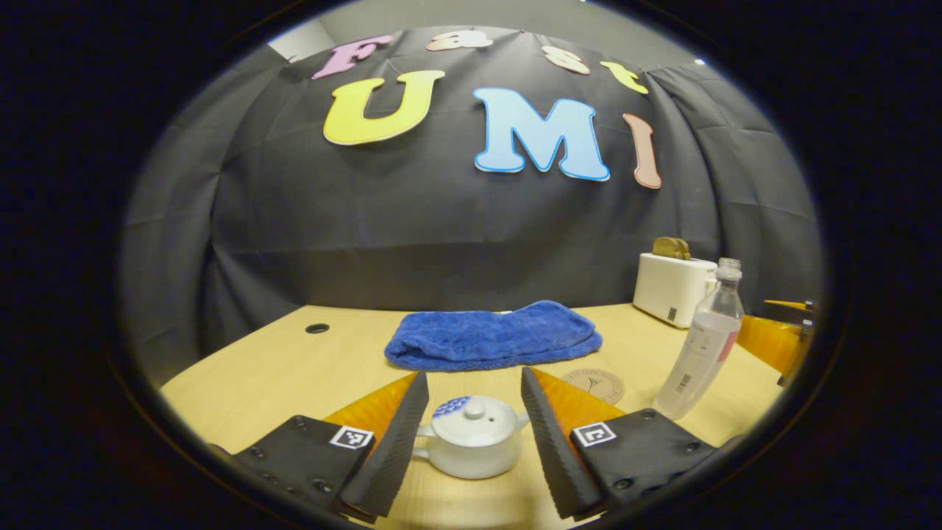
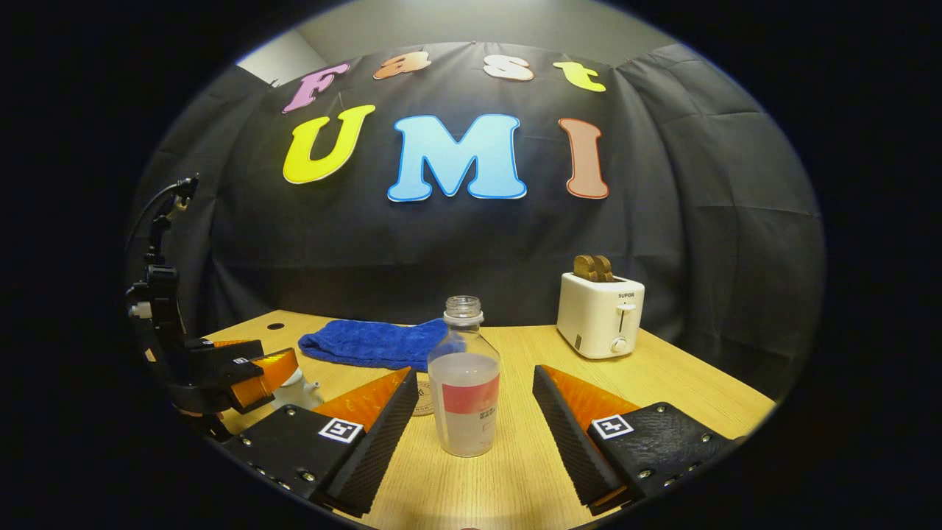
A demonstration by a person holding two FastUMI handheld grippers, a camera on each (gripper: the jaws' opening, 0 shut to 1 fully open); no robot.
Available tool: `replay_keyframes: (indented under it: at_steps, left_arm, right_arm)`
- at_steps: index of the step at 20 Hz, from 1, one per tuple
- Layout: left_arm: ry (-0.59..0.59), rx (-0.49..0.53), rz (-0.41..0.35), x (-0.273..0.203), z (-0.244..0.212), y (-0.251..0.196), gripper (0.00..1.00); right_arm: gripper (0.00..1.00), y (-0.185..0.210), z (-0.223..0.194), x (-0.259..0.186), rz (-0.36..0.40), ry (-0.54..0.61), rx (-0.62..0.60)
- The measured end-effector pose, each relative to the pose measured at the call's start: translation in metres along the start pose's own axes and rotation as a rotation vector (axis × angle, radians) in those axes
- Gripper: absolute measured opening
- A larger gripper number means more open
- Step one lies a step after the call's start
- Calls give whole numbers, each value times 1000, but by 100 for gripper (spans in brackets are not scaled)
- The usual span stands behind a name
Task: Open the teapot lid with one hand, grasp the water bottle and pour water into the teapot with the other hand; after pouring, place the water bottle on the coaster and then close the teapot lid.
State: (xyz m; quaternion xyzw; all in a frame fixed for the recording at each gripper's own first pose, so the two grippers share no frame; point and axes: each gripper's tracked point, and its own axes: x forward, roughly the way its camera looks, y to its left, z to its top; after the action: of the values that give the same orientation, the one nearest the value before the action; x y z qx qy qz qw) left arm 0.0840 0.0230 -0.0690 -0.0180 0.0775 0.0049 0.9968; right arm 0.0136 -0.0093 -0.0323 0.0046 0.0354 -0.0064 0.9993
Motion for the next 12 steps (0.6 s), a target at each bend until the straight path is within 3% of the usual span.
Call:
replay_keyframes:
  at_steps: [2,11,12]
  left_arm:
    - [20,6,1,9,-5,2,79]
    - [62,31,1,24,-15,1,79]
    - [56,35,6,26,-14,1,74]
  right_arm:
    - [97,-2,-3,1,-3,7,5]
    - [97,-11,-16,4,-17,37,30]
    - [97,-12,-17,4,-18,37,31]
